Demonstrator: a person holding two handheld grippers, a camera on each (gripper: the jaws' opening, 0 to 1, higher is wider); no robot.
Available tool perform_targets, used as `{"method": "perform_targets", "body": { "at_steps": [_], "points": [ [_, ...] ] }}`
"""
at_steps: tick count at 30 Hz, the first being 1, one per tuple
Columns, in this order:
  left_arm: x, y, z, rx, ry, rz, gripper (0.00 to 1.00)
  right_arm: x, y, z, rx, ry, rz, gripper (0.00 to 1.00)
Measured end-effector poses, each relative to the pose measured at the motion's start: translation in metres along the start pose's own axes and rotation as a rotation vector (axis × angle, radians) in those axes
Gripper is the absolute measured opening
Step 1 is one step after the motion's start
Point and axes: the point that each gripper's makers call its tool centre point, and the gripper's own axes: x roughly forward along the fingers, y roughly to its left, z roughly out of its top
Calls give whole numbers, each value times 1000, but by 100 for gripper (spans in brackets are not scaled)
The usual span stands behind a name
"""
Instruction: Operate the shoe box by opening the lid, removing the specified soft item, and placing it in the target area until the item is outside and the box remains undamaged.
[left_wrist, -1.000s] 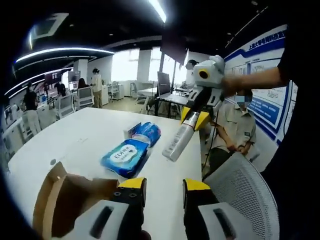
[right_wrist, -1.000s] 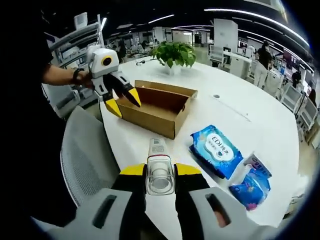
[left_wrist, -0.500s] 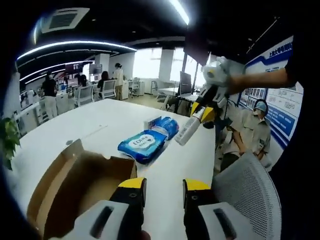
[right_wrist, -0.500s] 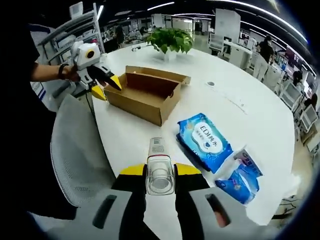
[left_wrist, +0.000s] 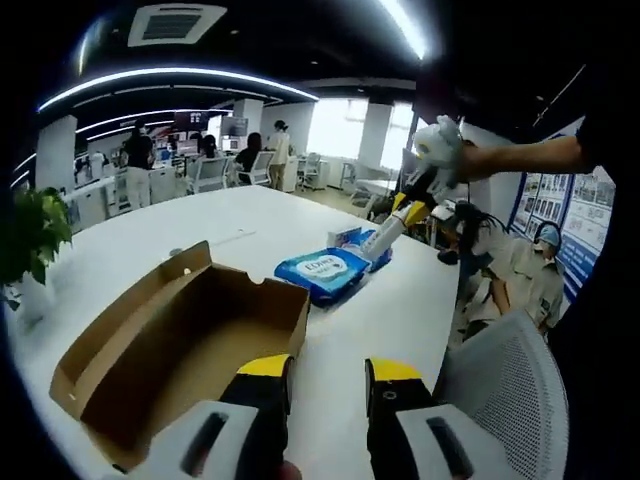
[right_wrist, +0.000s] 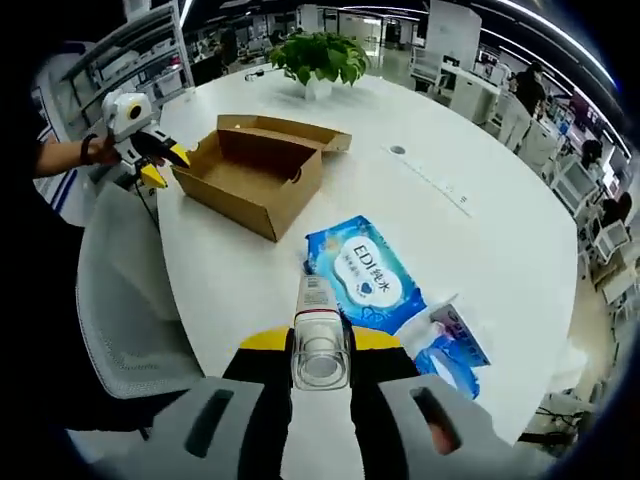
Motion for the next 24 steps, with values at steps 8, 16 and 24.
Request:
{"method": "perform_targets", "body": {
  "at_steps": [8,16,24],
  "points": [
    [-10,9,-6,-34,-14,61,28,8,-35,13,-82,80,-23,18],
    [-27,21,-13,-83,-30,133,28,19,-64,25,-134,134,-26,18],
    [-41,28,-20,-113,-31,185,28,33,-88,29,-196,196,-30,18]
  ]
}}
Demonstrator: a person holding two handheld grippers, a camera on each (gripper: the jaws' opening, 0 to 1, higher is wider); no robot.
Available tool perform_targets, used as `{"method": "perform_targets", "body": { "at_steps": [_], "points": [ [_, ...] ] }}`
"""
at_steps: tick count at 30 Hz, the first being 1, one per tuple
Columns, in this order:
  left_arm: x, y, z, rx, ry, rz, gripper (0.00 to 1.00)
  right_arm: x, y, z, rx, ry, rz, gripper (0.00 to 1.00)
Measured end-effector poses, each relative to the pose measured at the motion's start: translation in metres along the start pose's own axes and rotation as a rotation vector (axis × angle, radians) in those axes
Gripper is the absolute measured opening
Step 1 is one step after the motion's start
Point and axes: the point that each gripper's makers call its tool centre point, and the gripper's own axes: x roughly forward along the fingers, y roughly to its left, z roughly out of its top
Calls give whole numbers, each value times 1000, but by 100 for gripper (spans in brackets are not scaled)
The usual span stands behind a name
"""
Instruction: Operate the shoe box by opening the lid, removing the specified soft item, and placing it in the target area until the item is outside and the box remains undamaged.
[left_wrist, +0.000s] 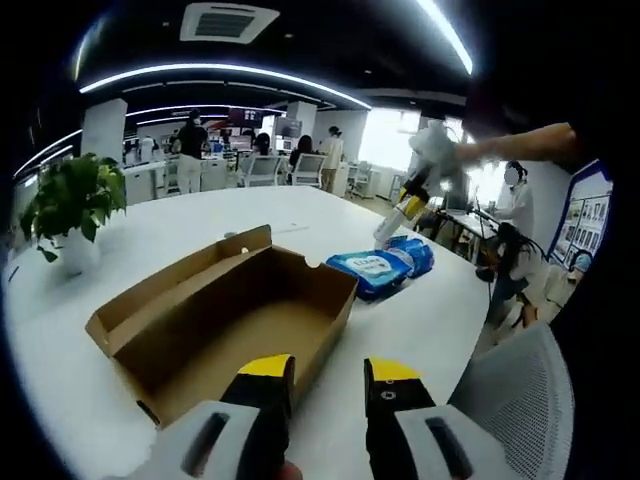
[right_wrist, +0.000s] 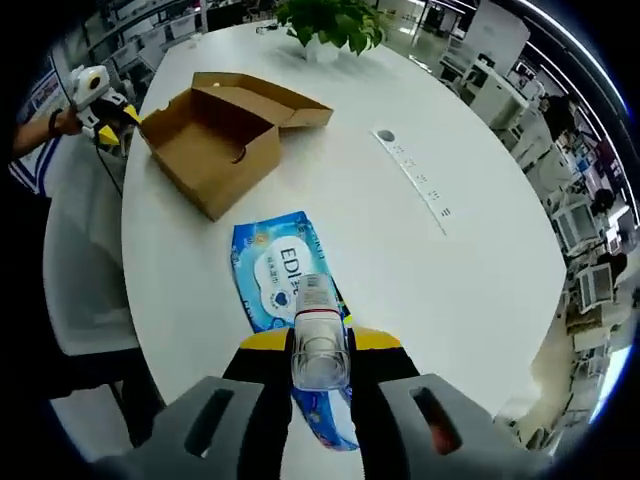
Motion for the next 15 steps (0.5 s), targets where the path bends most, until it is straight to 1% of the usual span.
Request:
{"method": "perform_targets", "body": {
  "at_steps": [3,5,9,11,12,15],
  "points": [
    [-3,4,-2,-12,1,18,28,5,-7,1,-13,18,-2,18],
    [-4,6,-3,-15,2,27,28,8,-14,0,-42,44,-9,18],
    [-6,9,-4,-29,-2,43,28,16,-23,-2,-76,74,-8,18],
    [-6,10,-5,-38,-2,48,28,21,-29,-5,-112,107,-14,18],
    [-6,10,-7,-40,1,49,27,25,-37,-8,-138,128,-23,18],
    [-4,9,-9,-38,8,47,27,31,-41,-8,-164,149,-24,18]
  ]
}}
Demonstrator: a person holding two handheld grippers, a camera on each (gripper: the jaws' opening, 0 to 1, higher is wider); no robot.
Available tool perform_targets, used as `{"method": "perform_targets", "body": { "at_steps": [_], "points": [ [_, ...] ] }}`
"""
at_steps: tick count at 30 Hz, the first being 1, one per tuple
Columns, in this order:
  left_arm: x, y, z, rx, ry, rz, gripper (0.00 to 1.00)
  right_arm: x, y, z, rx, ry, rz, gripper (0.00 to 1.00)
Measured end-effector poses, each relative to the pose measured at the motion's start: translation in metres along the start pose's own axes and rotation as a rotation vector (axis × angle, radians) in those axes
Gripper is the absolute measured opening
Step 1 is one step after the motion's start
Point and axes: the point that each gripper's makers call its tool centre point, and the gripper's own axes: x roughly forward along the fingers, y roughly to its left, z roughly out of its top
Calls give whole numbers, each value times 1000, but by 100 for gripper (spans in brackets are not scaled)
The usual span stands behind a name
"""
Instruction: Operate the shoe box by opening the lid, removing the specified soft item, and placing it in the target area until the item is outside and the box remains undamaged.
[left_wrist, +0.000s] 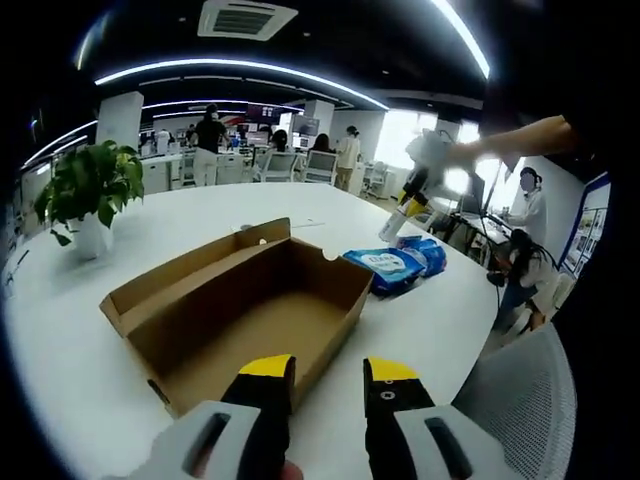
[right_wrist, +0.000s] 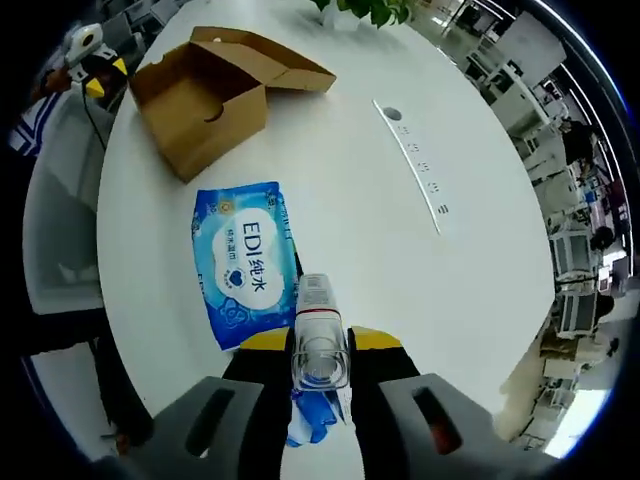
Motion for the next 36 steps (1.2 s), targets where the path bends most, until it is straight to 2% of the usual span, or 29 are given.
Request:
{"method": "perform_targets", "body": {
  "at_steps": [6,14,22,36],
  "points": [
    [3,3,2,-2,1,-1,27,11,-2,-6,-93,72,-4,18],
    [12,4,-1,-12,17,-11,27,22,2,-11,-175,138,-5,18],
    [19,-5,-2,-7,34,-38,27,28,2,-13,-210,165,-14,19],
    [13,-3,-5,-20,44,-33,27,40,4,-19,-245,248,15,19]
  ]
}}
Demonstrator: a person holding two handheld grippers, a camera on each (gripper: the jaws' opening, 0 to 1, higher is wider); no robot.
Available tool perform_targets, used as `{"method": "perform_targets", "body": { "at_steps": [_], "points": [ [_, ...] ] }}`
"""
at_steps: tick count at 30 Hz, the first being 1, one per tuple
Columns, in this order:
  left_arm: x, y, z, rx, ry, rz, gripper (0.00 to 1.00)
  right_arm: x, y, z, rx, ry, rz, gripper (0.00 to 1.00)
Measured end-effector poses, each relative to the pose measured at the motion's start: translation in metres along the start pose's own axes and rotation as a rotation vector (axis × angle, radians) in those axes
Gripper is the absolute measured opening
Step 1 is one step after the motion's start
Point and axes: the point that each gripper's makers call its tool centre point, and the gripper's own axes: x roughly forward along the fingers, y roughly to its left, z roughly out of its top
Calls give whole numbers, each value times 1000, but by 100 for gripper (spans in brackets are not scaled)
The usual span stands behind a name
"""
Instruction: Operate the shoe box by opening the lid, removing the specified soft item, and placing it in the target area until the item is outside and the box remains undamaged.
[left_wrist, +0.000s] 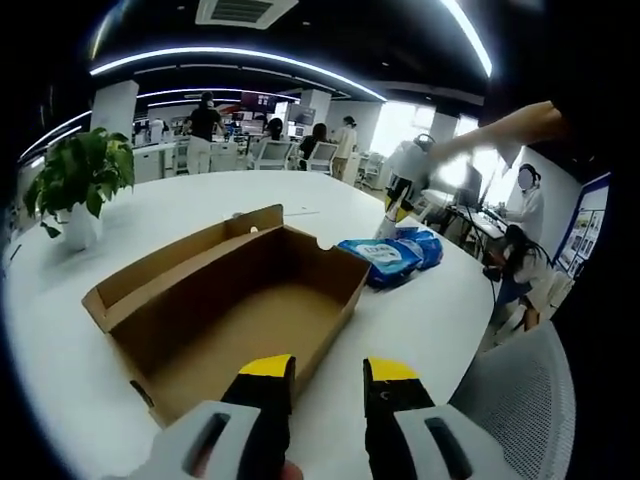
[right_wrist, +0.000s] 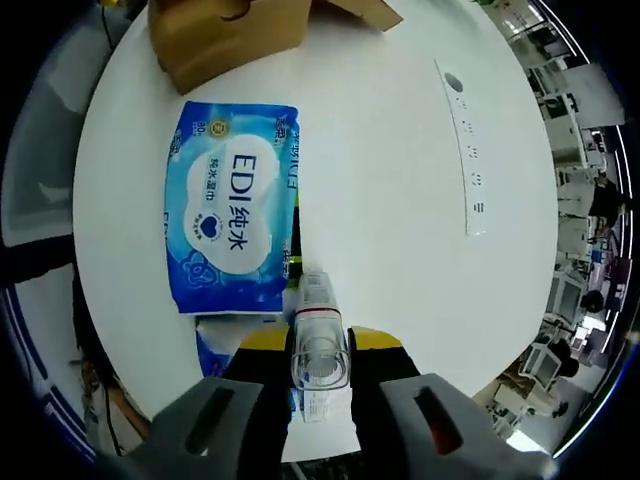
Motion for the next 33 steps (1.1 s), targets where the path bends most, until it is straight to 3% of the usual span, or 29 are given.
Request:
{"method": "perform_targets", "body": {
  "at_steps": [17,23,33],
  "points": [
    [4,1,4,2,1,-5,27,3,-8,8,-81,51,8,19],
    [4,1,3,-9,1,-9,27,3,-10,16,-75,32,16,19],
    [0,6,1,-13,0,3,27,5,-12,10,-65,29,29,19]
  ]
}}
